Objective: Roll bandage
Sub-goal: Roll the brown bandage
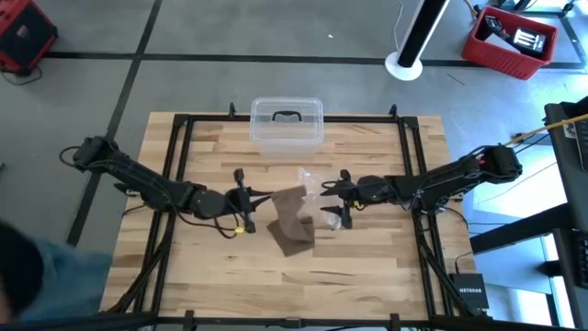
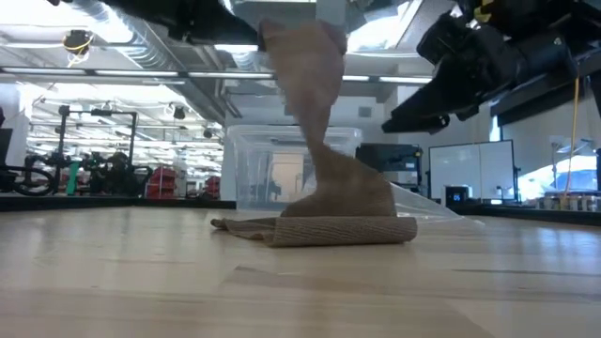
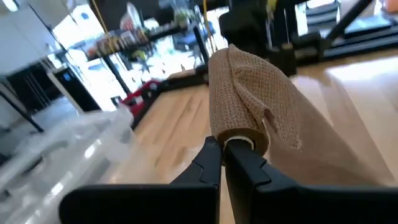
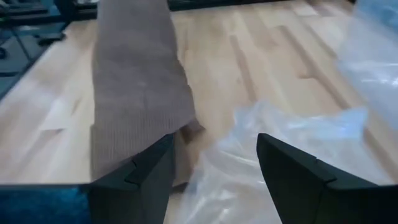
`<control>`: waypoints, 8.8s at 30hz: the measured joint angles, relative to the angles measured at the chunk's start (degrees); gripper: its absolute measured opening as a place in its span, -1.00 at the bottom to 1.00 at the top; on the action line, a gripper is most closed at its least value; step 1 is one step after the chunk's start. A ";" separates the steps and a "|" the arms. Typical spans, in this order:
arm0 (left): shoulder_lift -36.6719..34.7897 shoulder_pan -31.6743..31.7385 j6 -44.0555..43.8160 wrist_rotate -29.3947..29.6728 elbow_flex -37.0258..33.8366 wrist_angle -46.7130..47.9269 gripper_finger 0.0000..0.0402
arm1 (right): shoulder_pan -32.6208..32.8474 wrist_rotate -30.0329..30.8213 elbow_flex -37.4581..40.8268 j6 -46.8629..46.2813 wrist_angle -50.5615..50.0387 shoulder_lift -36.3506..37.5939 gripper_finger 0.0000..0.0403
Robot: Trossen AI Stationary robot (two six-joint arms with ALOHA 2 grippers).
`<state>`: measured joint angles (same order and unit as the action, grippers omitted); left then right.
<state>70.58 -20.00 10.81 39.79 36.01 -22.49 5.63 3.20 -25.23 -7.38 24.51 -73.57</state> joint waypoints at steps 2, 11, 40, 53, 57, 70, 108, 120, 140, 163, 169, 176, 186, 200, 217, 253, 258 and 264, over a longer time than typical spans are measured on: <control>-0.08 0.23 1.97 -0.02 0.00 -2.09 -1.00 | 0.02 -2.06 0.00 -0.04 3.42 -1.52 0.14; -0.13 0.30 7.74 -0.01 0.31 -7.42 -1.00 | 0.00 -4.87 -0.23 4.98 22.30 -11.84 0.14; -0.19 -0.60 8.09 0.02 3.56 -5.52 -1.00 | -0.07 -17.43 -8.72 7.64 30.28 -30.32 0.14; -0.19 -3.18 7.23 0.01 3.54 -7.70 -1.00 | -0.05 -17.82 -10.24 5.04 43.14 -38.05 0.14; -0.19 -3.33 7.84 0.02 3.54 -8.07 -1.00 | -0.02 -18.89 -13.49 7.31 43.24 -38.05 0.14; -2.09 -5.85 17.73 6.19 6.66 -8.23 -1.00 | -0.04 -20.37 -17.23 9.57 27.60 -29.24 0.14; -3.51 -6.15 20.36 2.54 9.84 -7.64 -1.00 | -5.80 -16.74 -17.22 22.78 15.98 -18.01 0.14; -3.49 -6.17 19.86 2.54 9.84 -6.55 -1.00 | -0.44 -26.79 -17.25 22.16 13.84 -18.00 0.14; -3.49 -6.15 19.68 2.98 9.81 -6.40 -1.00 | 4.59 -20.31 -17.29 22.67 18.85 -22.86 0.14; -5.12 -8.21 30.06 14.48 14.49 -7.94 -1.00 | 6.90 -9.19 -27.60 20.08 -4.64 -10.55 -0.90; -6.98 -7.37 42.08 19.53 19.72 -8.45 -1.00 | 8.24 -10.47 -38.26 11.06 -20.30 -3.88 -0.95; -7.20 -7.26 45.28 16.51 24.77 -8.32 -1.00 | 8.26 -8.64 -42.70 7.85 -24.54 -4.90 -0.90; -7.07 -6.45 46.12 18.56 24.25 -7.33 -1.00 | 8.17 -2.16 -38.99 3.28 -30.05 -10.43 -0.43; -7.05 -6.48 51.61 21.18 24.08 -3.68 -1.00 | 8.17 -0.70 -38.93 6.47 -37.31 -3.91 0.21; -6.94 -2.94 26.33 20.71 22.43 18.86 -1.00 | 7.69 -6.36 -21.18 11.36 -29.19 4.54 -0.03; 0.45 -8.27 48.37 29.56 22.47 14.93 -1.00 | 4.49 9.06 -18.92 20.08 -17.62 0.51 0.41; -1.04 -8.58 49.93 29.34 22.47 9.20 -1.00 | -0.55 1.84 -13.16 16.57 -5.13 -5.70 0.41; -1.76 -8.92 48.96 26.84 22.47 9.20 -1.00 | -5.72 -8.12 -10.35 13.95 10.72 -16.40 0.41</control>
<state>68.82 -28.93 59.78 66.62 58.48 -13.29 -0.09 -4.92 -35.58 6.57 35.24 -89.97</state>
